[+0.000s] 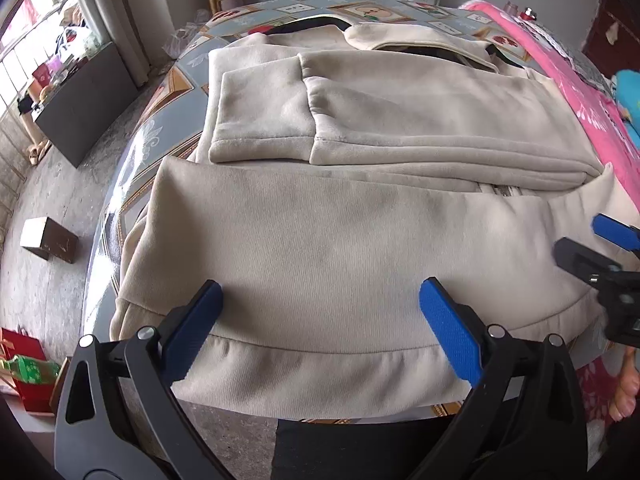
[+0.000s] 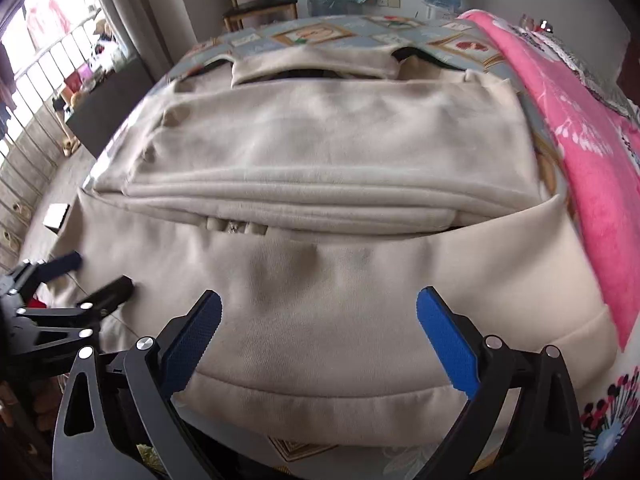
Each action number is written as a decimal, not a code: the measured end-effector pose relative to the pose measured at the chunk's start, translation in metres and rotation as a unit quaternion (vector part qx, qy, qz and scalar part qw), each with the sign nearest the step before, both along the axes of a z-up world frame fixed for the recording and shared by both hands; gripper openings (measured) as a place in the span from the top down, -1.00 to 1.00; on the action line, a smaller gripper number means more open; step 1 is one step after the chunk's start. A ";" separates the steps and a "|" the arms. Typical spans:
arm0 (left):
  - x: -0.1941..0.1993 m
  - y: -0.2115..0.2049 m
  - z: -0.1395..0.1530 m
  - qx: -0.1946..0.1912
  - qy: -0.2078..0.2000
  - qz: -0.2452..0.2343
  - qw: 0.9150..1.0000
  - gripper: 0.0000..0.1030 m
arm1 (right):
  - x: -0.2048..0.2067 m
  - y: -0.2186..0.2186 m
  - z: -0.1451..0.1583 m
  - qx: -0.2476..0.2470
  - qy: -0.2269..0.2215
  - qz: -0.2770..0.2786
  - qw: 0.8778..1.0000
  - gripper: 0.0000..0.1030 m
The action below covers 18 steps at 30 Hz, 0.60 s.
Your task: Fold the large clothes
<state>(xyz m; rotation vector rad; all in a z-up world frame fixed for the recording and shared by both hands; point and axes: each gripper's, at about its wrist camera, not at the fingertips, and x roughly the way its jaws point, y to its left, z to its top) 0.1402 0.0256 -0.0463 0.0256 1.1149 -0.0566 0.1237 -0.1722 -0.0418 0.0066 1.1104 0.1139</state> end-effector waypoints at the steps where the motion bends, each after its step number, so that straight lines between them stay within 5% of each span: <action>1: 0.000 0.000 0.000 0.001 -0.002 -0.007 1.000 -0.86 | 0.001 0.001 -0.006 -0.002 0.004 0.000 1.000 -0.88; 4: -0.003 0.006 0.003 -0.005 -0.009 -0.024 1.000 -0.85 | -0.004 0.006 -0.007 -0.016 -0.013 0.007 1.000 -0.89; 12: -0.027 0.059 0.042 -0.023 -0.111 -0.033 0.993 -0.85 | -0.005 0.002 -0.007 -0.008 -0.013 0.011 1.000 -0.89; 18: -0.019 0.095 0.040 -0.071 -0.092 -0.024 0.993 -0.24 | -0.005 0.001 -0.008 -0.007 -0.015 0.011 1.000 -0.89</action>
